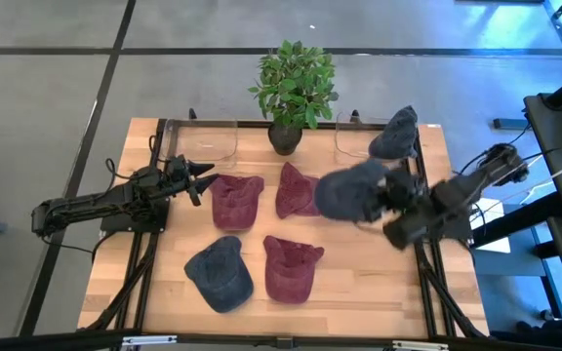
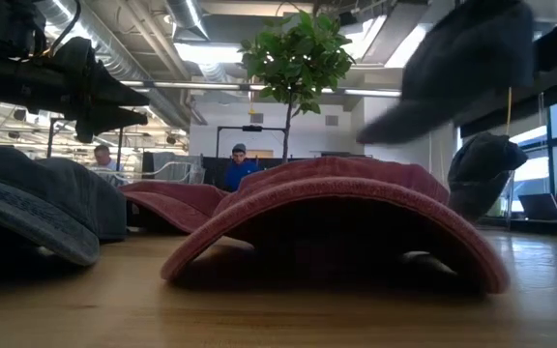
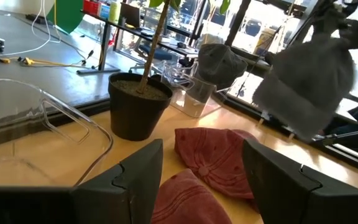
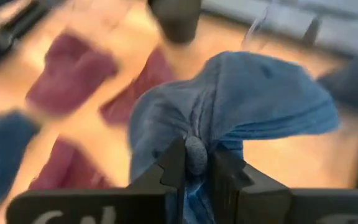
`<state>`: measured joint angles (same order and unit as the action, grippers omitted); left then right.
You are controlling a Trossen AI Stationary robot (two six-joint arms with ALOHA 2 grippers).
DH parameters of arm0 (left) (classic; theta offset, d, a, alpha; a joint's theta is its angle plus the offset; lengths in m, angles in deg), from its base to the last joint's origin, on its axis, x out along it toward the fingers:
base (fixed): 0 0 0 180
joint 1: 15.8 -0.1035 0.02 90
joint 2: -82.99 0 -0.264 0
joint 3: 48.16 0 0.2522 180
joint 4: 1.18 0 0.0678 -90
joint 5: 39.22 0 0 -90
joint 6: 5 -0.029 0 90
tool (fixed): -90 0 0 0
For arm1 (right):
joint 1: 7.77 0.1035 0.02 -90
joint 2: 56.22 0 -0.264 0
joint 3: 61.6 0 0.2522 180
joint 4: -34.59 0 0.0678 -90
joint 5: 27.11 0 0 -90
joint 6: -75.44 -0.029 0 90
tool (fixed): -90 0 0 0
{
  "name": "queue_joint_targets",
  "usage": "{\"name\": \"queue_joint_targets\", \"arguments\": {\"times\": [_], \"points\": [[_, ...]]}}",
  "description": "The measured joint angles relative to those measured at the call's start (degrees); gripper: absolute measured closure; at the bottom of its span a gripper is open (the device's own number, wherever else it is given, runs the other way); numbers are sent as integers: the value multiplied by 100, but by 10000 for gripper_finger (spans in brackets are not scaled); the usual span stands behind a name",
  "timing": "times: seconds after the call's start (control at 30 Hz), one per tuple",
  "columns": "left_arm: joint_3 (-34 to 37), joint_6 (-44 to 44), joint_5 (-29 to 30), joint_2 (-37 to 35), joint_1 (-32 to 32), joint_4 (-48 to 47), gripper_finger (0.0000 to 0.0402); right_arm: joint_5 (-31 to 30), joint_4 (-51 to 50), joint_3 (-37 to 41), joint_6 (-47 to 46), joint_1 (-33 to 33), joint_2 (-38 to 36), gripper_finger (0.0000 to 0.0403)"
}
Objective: Pick & Place hat
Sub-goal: Put the right black cap into the right transparent bin
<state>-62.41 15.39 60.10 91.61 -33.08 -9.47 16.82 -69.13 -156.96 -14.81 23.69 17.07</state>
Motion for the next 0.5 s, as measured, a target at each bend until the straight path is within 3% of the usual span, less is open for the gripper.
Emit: {"name": "queue_joint_targets", "arguments": {"times": [0.2, 0.5], "points": [[2, -7, 2, 0, -2, -7, 187, -784, -3, 0, 1233, -1209, -642, 356], [0, -11, 13, 0, -2, -9, 187, -950, 424, 0, 3549, -3340, -1040, 356]]}}
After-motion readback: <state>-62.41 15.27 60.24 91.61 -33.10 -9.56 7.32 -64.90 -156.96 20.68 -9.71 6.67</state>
